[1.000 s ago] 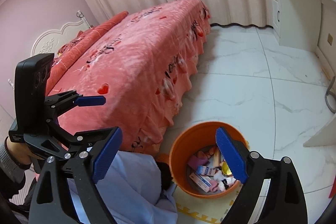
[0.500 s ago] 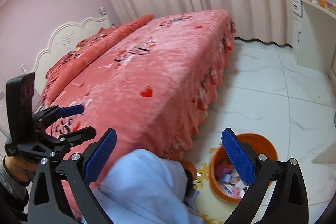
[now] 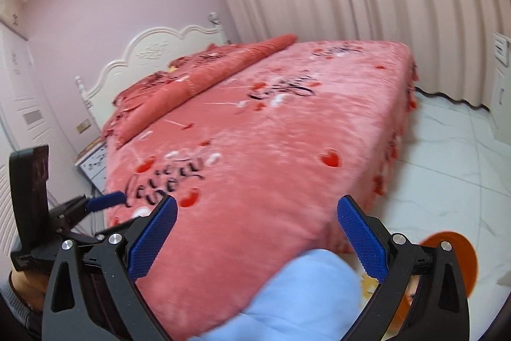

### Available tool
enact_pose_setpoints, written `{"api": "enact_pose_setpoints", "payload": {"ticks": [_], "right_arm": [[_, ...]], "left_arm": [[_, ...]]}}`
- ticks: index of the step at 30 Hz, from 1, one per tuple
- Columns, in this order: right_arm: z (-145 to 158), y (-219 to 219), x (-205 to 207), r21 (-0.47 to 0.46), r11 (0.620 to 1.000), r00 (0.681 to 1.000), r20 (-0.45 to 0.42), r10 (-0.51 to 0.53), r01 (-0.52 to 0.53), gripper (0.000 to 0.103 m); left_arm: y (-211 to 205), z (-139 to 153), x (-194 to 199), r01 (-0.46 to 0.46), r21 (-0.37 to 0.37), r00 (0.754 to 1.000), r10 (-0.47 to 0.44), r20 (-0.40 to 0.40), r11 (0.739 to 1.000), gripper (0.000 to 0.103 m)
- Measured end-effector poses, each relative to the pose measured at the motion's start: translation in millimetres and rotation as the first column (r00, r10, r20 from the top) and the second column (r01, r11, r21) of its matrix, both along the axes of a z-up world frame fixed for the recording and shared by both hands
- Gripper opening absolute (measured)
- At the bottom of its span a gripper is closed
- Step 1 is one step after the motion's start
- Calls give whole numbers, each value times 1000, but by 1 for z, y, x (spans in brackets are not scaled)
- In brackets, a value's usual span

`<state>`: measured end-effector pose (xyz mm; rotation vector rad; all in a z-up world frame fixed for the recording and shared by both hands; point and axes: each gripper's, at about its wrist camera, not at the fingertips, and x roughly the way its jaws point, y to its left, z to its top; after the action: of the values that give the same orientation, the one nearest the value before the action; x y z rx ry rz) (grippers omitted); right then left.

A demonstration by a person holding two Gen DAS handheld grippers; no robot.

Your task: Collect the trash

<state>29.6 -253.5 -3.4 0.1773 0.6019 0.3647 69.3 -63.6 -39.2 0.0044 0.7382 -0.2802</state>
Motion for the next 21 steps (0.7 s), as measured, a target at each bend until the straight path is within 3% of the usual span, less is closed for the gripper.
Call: {"api": "enact_pose_setpoints", "payload": {"ticks": [6, 9, 21], "right_arm": [[7, 41, -14, 2, 999, 999, 38, 34, -34, 98], [3, 62, -19, -19, 996, 996, 20, 91, -90, 98], [-2, 83, -42, -65, 988, 990, 22, 141, -139, 98]], "left_arm": [[41, 7, -25, -134, -21, 990, 134, 33, 991, 97], [53, 7, -35, -152, -32, 987, 153, 43, 988, 97], [75, 5, -53, -193, -38, 979, 195, 65, 980, 97]]}}
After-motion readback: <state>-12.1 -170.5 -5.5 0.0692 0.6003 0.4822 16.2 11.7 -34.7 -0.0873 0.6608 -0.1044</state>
